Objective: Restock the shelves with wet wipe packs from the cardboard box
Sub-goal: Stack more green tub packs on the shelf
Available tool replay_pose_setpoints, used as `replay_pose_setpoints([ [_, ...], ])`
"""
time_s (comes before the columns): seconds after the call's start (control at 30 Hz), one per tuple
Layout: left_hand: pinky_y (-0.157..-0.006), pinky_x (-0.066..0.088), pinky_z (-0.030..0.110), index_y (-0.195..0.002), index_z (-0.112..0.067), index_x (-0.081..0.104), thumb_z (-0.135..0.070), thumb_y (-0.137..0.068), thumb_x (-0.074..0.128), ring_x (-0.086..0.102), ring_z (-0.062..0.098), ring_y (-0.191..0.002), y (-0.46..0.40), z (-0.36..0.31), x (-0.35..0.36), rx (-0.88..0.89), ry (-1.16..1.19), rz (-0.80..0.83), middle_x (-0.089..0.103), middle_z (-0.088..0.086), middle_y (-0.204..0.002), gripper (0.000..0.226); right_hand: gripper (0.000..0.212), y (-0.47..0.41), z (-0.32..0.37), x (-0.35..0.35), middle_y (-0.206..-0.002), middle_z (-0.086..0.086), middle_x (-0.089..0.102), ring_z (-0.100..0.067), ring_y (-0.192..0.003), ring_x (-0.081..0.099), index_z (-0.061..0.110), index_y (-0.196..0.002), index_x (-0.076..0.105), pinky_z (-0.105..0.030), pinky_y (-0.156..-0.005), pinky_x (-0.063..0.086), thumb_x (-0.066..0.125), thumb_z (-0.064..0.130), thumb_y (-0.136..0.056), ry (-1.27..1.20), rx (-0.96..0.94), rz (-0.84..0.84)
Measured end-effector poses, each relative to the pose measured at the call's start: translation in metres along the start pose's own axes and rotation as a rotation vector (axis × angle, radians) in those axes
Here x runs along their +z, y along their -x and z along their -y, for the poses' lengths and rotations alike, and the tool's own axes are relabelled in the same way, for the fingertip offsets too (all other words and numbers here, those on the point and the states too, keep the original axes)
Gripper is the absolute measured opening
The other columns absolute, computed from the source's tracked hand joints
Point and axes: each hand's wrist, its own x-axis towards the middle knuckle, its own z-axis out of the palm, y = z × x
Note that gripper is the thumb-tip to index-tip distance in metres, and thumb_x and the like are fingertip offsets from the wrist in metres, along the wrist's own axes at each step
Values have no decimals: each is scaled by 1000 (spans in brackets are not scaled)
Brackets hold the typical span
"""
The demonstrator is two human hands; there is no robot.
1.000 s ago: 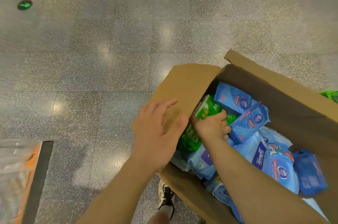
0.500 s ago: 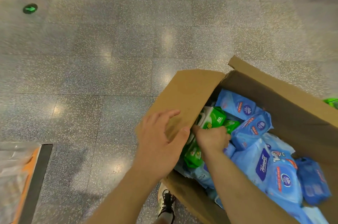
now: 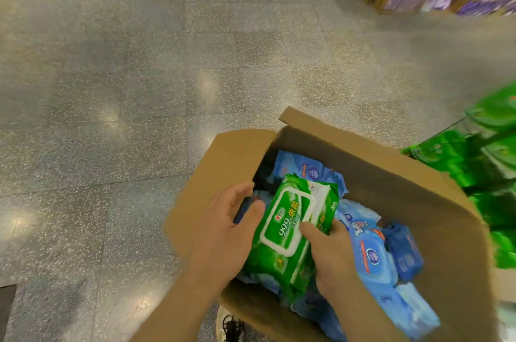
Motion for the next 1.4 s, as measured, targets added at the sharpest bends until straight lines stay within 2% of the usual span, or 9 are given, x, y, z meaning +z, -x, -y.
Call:
replay_pose_setpoints([
  [0.2, -91, 43, 25, -132, -38, 52, -46, -94, 58, 53, -10, -101, 14, -43, 60, -197, 177, 305, 58, -24, -116, 39, 28, 34, 52, -87, -106, -21, 76, -41, -92, 74, 2, -121, 63, -55, -83, 60, 58, -3, -94, -169, -6, 96],
  [0.33, -93, 55, 45, -138, -18, 54, -54, -68, 80, 70, 22, -101, 50, -79, 111, -436, 419, 591, 71, 3, -116, 83, 31, 76, 82, -147, -108, -30, 72, -47, -99, 71, -6, -120, 62, -62, -90, 56, 48, -10, -93, -320, -64, 155],
  [0.47, -45, 55, 23, -112, 6, 63, -26, -72, 83, 69, 17, -48, 110, -122, 155, -360, 565, 733, 69, 16, -57, 55, 29, 121, 87, -214, -100, -29, 74, -40, -82, 74, -6, -116, 62, -52, -75, 63, 52, -12, -89, -370, -160, 96],
  [0.6, -86, 56, 58, -120, -2, 65, -17, -79, 73, 70, 43, -98, 183, -140, 205, -395, 558, 863, 71, 26, -109, 44, 30, 169, 75, -292, -101, -28, 74, -43, -87, 73, -2, -118, 62, -57, -83, 60, 55, -9, -89, -453, -230, -26],
  [0.83, -97, 51, 51, -123, -9, 66, -19, -65, 85, 69, 39, -103, 317, -159, 297, -230, 402, 1113, 71, 21, -113, 61, 62, 264, 24, -435, -114, -22, 74, -43, -104, 72, 5, -127, 64, -62, -96, 54, 81, 27, -71, -557, -329, -203],
  [1.03, -62, 58, 34, -127, 11, 56, -5, -81, 73, 71, 16, -52, 427, -166, 357, -88, 176, 1500, 74, 23, -87, 52, 42, 345, -35, -544, -104, -25, 75, -45, -92, 74, 3, -122, 64, -61, -87, 58, 75, 17, -83, -813, -377, -443],
  [1.17, -74, 50, 33, -140, 6, 48, -71, -18, 86, 61, -2, -43, 483, -157, 380, -262, 274, 1608, 74, 10, -88, 149, 44, 393, -70, -604, -106, -26, 75, -45, -95, 74, 6, -122, 66, -66, -92, 54, 75, 27, -84, -1064, -403, -608],
  [1.33, -45, 57, 33, -89, 3, 74, -58, -44, 88, 73, 21, -60, 581, -176, 434, -320, 183, 1651, 73, 23, -72, 77, 34, 439, -98, -661, -105, -19, 77, -37, -100, 74, 10, -118, 72, -62, -97, 53, 67, 34, -94, -1310, -531, -793],
  [1.4, -65, 60, 54, -105, -7, 77, -44, -42, 95, 74, 35, -86, 619, -178, 448, -429, 239, 1700, 73, 22, -105, 75, 32, 450, -109, -679, -105, -17, 77, -34, -99, 74, 10, -118, 71, -56, -94, 55, 65, 32, -96, -1368, -583, -860],
])
